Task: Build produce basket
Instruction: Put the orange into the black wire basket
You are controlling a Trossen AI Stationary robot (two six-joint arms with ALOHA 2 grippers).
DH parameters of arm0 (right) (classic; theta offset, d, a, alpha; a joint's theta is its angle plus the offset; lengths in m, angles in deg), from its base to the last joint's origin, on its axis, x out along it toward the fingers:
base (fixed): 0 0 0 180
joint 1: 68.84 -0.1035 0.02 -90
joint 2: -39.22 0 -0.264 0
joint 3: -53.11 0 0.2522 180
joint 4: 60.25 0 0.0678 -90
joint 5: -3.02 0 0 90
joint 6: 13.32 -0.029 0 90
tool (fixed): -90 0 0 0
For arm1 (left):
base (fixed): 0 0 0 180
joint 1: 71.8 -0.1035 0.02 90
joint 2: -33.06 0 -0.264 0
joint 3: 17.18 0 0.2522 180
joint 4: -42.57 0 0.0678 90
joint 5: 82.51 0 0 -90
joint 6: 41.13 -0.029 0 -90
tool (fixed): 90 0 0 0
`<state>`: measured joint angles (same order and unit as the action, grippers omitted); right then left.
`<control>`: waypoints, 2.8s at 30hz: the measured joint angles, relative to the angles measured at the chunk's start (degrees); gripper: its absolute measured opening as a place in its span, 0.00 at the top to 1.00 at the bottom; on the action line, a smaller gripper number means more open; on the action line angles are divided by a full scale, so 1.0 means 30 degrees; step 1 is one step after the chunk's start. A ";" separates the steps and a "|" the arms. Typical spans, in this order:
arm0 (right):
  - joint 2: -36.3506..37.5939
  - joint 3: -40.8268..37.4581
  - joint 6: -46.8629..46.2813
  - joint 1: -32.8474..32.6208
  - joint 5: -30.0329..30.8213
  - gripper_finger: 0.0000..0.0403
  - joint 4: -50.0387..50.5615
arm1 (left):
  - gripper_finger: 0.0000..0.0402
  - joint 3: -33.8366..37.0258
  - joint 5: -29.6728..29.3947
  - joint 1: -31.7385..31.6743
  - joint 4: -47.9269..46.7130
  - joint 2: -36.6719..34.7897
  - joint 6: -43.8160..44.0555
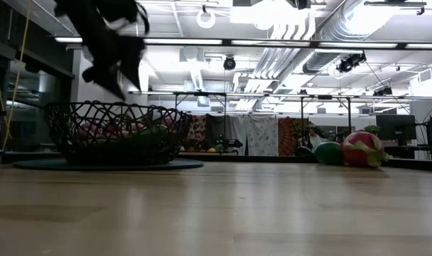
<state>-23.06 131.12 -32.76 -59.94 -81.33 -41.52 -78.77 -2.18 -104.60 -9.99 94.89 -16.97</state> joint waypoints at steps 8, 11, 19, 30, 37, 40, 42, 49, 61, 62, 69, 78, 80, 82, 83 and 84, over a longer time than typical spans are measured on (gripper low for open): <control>0.0000 0.0000 0.0004 0.0000 0.0000 0.18 0.0000 | 0.18 0.0000 0.0998 0.2663 1.0513 -0.5799 -0.0431; 0.0000 0.0000 0.0002 0.0000 0.0000 0.18 0.0000 | 0.18 -0.0022 0.1005 0.3883 1.3804 -0.7069 -0.2499; -0.0002 -0.0005 0.0073 0.0000 0.0000 0.18 0.0000 | 0.18 -0.0022 0.0546 0.6086 1.4775 -0.8381 -0.4097; -0.0007 -0.0007 0.0080 0.0000 0.0000 0.18 0.0000 | 0.18 -0.0015 0.0539 0.6864 1.4846 -0.8104 -0.4266; -0.0007 -0.0007 0.0078 0.0007 0.0000 0.18 0.0007 | 0.18 -0.0703 -0.1085 0.6864 1.2020 -0.7606 -0.0311; 0.0000 -0.0007 0.0073 0.0007 0.0000 0.18 0.0007 | 0.18 -0.1852 -0.1065 0.7033 0.7030 -0.6738 0.1013; -0.0007 -0.0007 0.0074 0.0004 0.0000 0.18 0.0007 | 0.18 -0.2672 -0.0869 0.7441 0.3918 -0.5954 0.2718; -0.0007 -0.0007 0.0079 0.0001 0.0000 0.18 0.0184 | 0.18 -0.4211 0.0760 1.0293 -0.5020 -0.3369 0.8582; -0.0007 -0.0007 0.0002 0.0005 -0.0007 0.18 0.2029 | 0.18 -0.4229 0.0284 1.6408 -0.6878 -0.0973 1.4306; -0.0007 -0.0007 0.0006 0.0006 -0.0007 0.18 0.2108 | 0.18 -0.4226 0.0276 1.6791 -0.7028 -0.0886 1.4804; -0.0007 -0.0007 0.0102 0.0007 -0.0007 0.18 0.2356 | 0.18 -0.4240 -0.0740 1.9436 -0.7767 -0.0381 1.8434; -0.0007 -0.0007 0.0146 0.0004 -0.0007 0.18 0.3427 | 0.18 -0.4233 -0.0513 2.1687 -0.9375 0.1551 2.3340; -0.0007 -0.0007 0.0146 0.0002 -0.0007 0.18 0.3463 | 0.18 -0.4233 -0.0148 2.2008 -0.9279 0.2269 2.3838; -0.0007 -0.0007 0.0091 0.0003 -0.0007 0.18 0.3554 | 0.18 -0.4233 0.0315 2.2270 -0.9279 0.3056 2.4152; -0.0007 -0.0007 0.0080 0.0000 -0.0007 0.18 0.3548 | 0.18 -0.4233 0.0514 2.2393 -0.9277 0.3477 2.4310; -0.0007 -0.0007 0.0087 0.0007 -0.0007 0.18 0.3555 | 0.18 -0.4233 0.0704 2.2524 -0.9281 0.3873 2.4402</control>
<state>-23.08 131.09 -32.50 -59.91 -81.35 -30.86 -91.47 -0.06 -37.03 -37.84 106.51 56.24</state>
